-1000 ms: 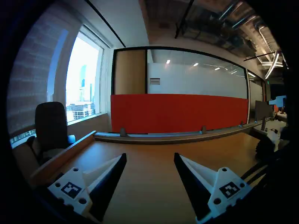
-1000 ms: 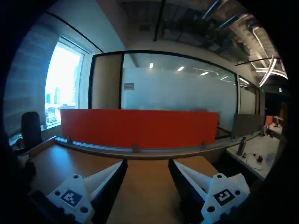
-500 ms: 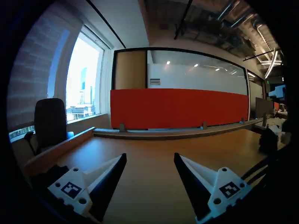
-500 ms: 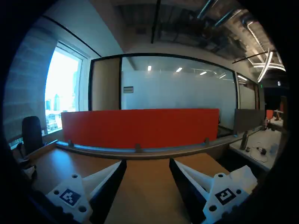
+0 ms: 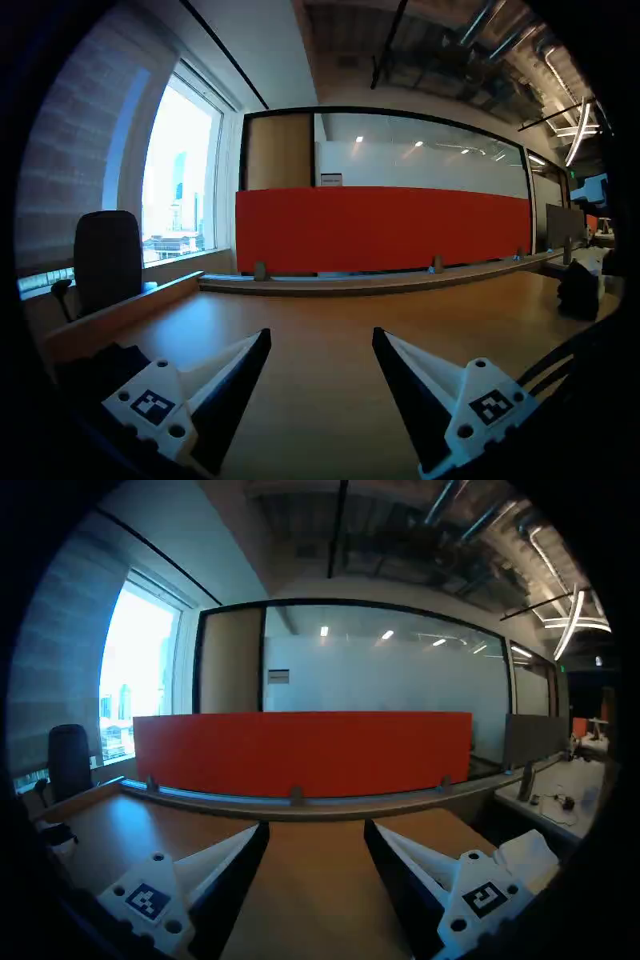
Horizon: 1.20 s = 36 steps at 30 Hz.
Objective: Fold towel
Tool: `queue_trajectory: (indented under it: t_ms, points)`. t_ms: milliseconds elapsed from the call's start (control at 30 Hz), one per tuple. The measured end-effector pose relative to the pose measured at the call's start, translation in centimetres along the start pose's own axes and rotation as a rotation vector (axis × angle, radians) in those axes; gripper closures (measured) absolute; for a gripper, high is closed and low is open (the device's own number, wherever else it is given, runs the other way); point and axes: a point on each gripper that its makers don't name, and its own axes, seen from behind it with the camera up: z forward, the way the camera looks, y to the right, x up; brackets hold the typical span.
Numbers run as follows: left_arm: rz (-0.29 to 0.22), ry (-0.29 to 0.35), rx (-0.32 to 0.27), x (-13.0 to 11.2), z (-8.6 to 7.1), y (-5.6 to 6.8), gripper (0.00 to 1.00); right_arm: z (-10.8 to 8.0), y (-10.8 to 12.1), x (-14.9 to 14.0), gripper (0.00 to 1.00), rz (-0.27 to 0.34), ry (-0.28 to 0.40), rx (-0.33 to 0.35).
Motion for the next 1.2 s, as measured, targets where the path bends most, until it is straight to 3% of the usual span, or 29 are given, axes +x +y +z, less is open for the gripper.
queue_trajectory:
  t_ms: [300,1200]
  points:
    - [-0.005,0.009,0.011,-1.3,0.1,-0.3,0.06,0.1,-0.1,-0.1,0.08,-0.023,0.009,0.006]
    - [-0.009,0.027,0.019,-1.9,-0.2,-0.6,0.06,-0.4,0.5,-1.6,0.08,-0.049,0.009,0.003]
